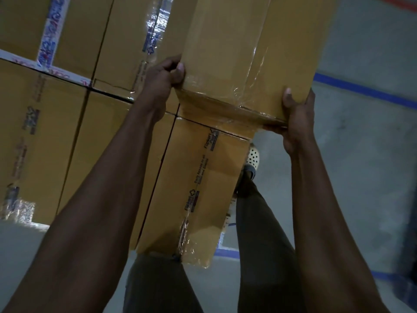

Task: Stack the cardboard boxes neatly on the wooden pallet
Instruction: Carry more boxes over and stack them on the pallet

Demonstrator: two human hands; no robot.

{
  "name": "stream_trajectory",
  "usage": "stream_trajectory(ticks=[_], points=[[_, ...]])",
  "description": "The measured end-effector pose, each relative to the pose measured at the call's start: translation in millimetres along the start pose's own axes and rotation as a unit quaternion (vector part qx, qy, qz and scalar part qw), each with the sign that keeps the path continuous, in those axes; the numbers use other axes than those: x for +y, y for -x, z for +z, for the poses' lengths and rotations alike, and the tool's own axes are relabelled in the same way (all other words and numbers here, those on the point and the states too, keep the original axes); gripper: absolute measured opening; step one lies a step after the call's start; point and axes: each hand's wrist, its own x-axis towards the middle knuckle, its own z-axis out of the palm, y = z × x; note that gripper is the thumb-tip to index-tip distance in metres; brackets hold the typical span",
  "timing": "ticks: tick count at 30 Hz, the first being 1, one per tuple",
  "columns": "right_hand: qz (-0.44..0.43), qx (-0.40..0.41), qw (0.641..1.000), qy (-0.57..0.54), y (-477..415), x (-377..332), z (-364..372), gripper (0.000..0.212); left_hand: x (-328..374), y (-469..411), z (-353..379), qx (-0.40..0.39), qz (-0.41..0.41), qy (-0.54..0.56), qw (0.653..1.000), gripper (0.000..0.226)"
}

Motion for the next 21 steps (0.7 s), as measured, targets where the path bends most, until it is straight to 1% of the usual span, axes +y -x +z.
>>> stream_trajectory(ticks=[2, 5, 12, 21], points=[[0.001, 0.004, 1.0, -0.003, 5.4, 5.9, 1.8, 0.064, -2.9, 3.7, 2.4, 0.01, -0.008, 0.0, 1.0, 0.024], [0.005, 0.007, 1.0, -0.017, 11.9, 13.6, 7.5, 0.063, -8.9, 5.9, 0.8, 0.037, -0.021, 0.019, 0.999, 0.026], [0.004, -0.01, 1.0, -0.021, 21.9, 20.6, 11.3, 0.064, -12.0, 13.5, -8.0, 0.012, -0.027, 0.046, 0.998, 0.031], [-0.001, 0.005, 1.0, -0.02, 28.2, 30.5, 12.9, 0.065, -18.6, 16.1, -10.1, 0.006, -0.037, 0.043, 0.998, 0.034]])
